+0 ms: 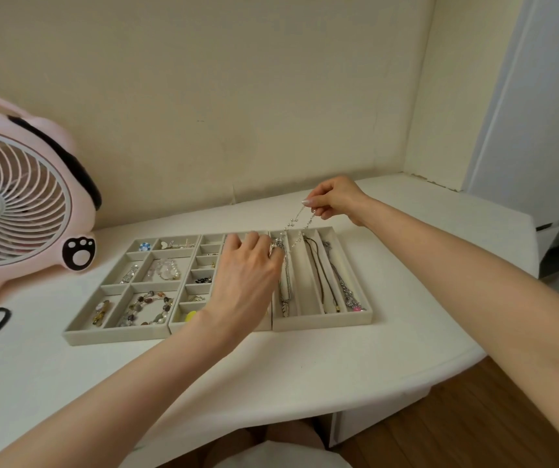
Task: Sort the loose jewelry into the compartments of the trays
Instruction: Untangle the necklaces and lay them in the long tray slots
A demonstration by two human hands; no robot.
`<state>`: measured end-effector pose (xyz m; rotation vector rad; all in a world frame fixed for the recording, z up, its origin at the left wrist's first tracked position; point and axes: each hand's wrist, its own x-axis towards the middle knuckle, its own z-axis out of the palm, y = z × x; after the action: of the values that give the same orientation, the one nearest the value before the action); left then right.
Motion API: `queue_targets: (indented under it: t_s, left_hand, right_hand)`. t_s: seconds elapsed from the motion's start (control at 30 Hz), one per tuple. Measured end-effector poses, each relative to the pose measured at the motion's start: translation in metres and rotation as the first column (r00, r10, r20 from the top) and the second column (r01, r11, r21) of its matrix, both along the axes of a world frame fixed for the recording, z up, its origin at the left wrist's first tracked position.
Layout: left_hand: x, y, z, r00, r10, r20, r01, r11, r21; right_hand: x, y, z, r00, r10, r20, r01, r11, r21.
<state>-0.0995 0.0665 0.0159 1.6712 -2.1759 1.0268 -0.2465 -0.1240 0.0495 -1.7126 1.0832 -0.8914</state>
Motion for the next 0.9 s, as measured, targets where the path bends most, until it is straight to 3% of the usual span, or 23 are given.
queue_targets:
  t_s: [0.2,0.33,0.63,0.9]
  left_hand:
    - [0.004,-0.002,-0.004,0.960,-0.247,-0.132,0.251,0.968,0.017]
    - [0.001,-0.001,-0.006,0.928,-0.330,-0.175,0.352,0.928,0.121]
    - [-0.005,-0.001,-0.011,0.866,-0.260,-0.426,0.402,0.870,0.286]
    - [-0.005,0.002,-0.013,0.858,-0.204,-0.472,0.399,0.843,0.361]
  right_hand:
    - [0.000,-0.002,-0.001,0.999,0.008,0.045,-0.008,1.000,0.001]
    - [0.003,-0.003,-0.004,1.000,-0.001,-0.005,0.001,1.000,-0.026]
    - [0.016,0.003,-0.019,0.999,-0.006,-0.045,0.005,1.000,-0.024]
    - [0.024,0.004,-0.024,0.993,-0.033,-0.110,0.028,0.998,-0.053]
